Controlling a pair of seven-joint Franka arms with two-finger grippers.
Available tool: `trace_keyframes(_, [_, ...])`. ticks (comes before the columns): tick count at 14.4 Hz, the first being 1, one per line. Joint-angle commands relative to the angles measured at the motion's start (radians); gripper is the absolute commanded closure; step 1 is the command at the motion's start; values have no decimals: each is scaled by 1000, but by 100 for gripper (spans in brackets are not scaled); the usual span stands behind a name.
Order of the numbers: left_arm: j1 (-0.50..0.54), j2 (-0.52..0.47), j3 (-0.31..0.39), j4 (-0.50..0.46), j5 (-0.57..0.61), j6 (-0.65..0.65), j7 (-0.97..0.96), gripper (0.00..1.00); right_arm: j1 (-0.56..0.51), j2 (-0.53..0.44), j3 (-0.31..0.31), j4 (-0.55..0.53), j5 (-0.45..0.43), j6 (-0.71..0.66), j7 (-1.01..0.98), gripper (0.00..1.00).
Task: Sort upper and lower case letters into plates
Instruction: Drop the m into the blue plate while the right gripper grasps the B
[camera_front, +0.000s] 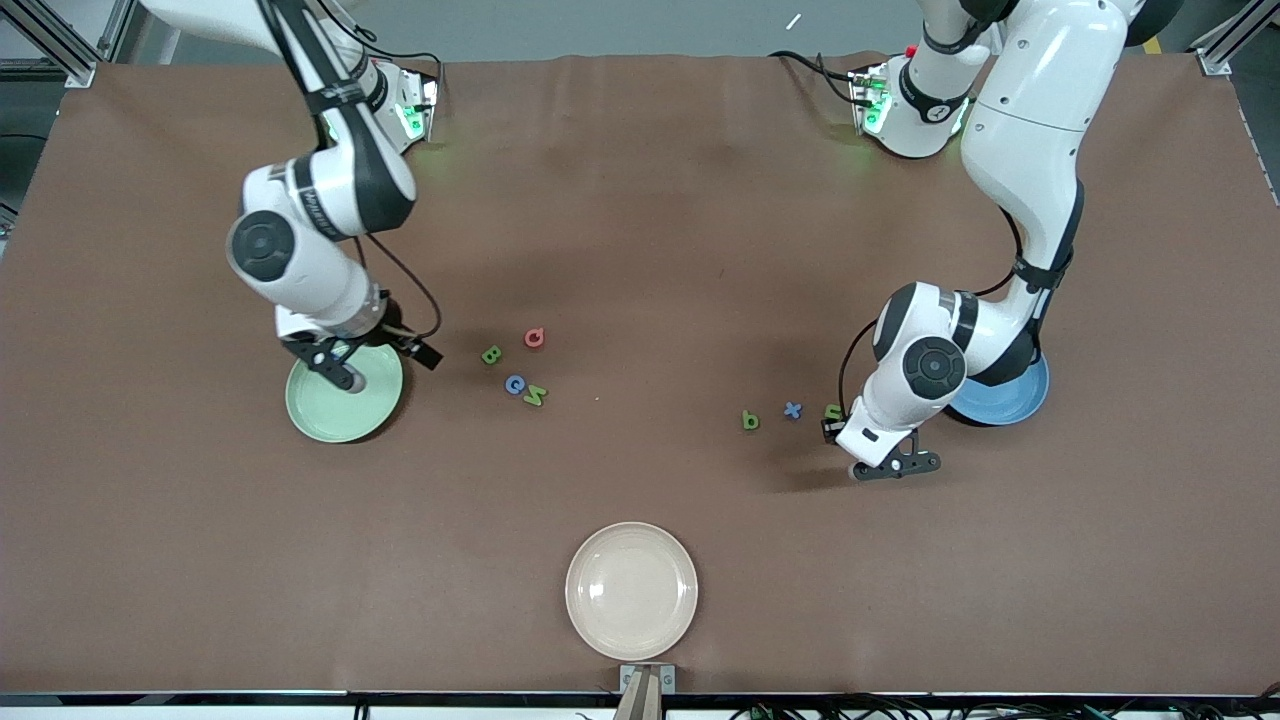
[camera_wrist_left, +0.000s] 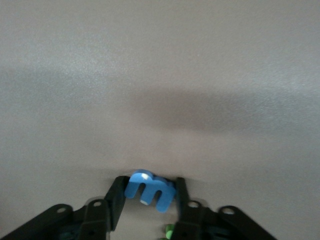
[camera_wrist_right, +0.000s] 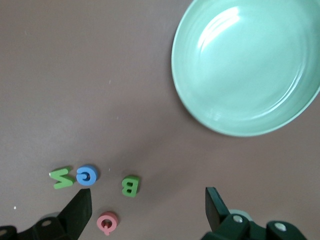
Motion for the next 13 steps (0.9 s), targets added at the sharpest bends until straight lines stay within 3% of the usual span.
trace_keyframes(1, [-1, 8, 3, 9, 19, 1, -18, 78, 41, 36, -9, -20, -4, 55, 71, 0])
trace_keyframes(5, [11, -66, 3, -17, 20, -38, -12, 81, 78, 120, -9, -20, -5, 165, 117, 0])
trace_keyframes(8, [33, -192, 3, -62, 20, -184, 14, 80, 92, 175, -9, -20, -7, 231, 125, 2])
trace_keyframes(13, [164, -359, 3, -255, 46, -207, 265, 80, 114, 217, -9, -20, -5, 259, 142, 8])
